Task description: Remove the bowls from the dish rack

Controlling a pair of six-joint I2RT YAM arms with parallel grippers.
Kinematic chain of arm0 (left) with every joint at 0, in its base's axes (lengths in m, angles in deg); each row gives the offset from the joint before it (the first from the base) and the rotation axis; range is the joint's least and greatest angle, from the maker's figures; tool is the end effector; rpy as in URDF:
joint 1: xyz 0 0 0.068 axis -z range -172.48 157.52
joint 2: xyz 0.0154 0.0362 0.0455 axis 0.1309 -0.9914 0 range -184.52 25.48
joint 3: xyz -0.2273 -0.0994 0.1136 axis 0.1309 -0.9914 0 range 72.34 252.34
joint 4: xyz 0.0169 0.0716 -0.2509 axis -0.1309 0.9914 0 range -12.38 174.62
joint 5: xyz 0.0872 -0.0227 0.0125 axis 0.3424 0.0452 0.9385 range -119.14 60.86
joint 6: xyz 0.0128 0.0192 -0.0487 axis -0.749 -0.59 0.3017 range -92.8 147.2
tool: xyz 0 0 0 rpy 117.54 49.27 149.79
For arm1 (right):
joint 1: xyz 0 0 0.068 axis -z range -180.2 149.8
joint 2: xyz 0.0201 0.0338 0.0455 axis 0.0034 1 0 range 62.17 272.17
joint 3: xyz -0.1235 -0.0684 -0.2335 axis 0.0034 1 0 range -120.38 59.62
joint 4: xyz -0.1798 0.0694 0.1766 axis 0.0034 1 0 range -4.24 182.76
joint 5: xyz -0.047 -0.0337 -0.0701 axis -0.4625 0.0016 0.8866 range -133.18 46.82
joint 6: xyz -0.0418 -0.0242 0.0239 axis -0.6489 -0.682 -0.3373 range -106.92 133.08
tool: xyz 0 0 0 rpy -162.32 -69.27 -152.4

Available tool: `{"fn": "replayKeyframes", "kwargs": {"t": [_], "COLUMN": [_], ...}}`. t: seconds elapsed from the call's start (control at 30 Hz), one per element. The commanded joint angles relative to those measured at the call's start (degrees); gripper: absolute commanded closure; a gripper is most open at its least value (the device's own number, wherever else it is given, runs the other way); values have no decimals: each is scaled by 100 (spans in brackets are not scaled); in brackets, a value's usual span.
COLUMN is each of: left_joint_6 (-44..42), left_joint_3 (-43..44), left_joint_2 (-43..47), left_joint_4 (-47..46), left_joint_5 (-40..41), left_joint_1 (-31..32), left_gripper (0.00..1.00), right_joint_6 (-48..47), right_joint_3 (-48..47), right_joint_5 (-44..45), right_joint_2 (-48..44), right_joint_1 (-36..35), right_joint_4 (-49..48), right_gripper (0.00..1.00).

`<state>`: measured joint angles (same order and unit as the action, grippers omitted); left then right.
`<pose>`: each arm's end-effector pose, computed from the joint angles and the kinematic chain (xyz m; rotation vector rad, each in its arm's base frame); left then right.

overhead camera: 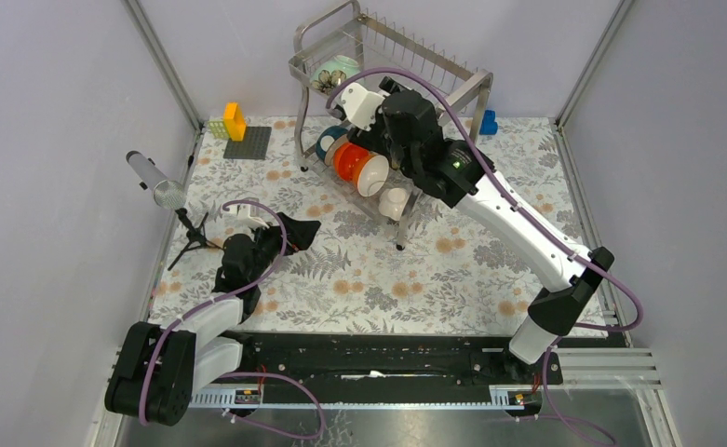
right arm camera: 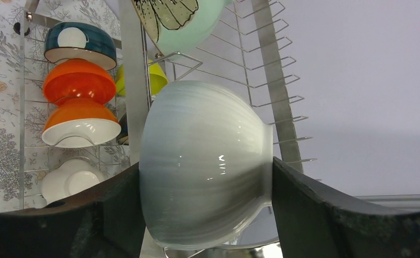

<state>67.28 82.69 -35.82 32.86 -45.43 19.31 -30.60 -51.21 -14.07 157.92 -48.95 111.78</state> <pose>0.1955 -0.0510 0.1811 -0.2090 1.7470 -0.9095 0.2573 0.2672 0.4779 -0.9834 1.4509 -0.3819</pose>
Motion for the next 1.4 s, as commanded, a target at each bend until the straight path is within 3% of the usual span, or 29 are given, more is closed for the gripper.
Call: {"fn": "replayKeyframes", "kwargs": {"t": [0.0, 0.27, 0.53, 0.87, 1.37], "left_joint_6": [-69, -87, -88, -93, -118], "left_joint_3": [99, 99, 116, 138, 141], "left_joint_2": [-18, -22, -61, -93, -75], "left_joint_4": [-386, -389, -390, -398, -363], "left_joint_5": [-84, -81, -100, -130, -102], "left_joint_1": [25, 25, 25, 25, 29], "left_gripper": [1, 1, 1, 1, 1], "right_joint_6": [108, -243, -793, -860, 29], "right_joint_3": [-18, 373, 901, 813, 1016], "right_joint_5": [-30, 816, 1116, 1109, 243], "right_joint_2": [-173, -352, -534, -553, -1065], "right_joint_1": [-44, -40, -46, -44, -42], "right_joint_4": [-48, -1428, -2964, -3524, -3376], "right_gripper": [45, 60, 61, 64, 69]}}
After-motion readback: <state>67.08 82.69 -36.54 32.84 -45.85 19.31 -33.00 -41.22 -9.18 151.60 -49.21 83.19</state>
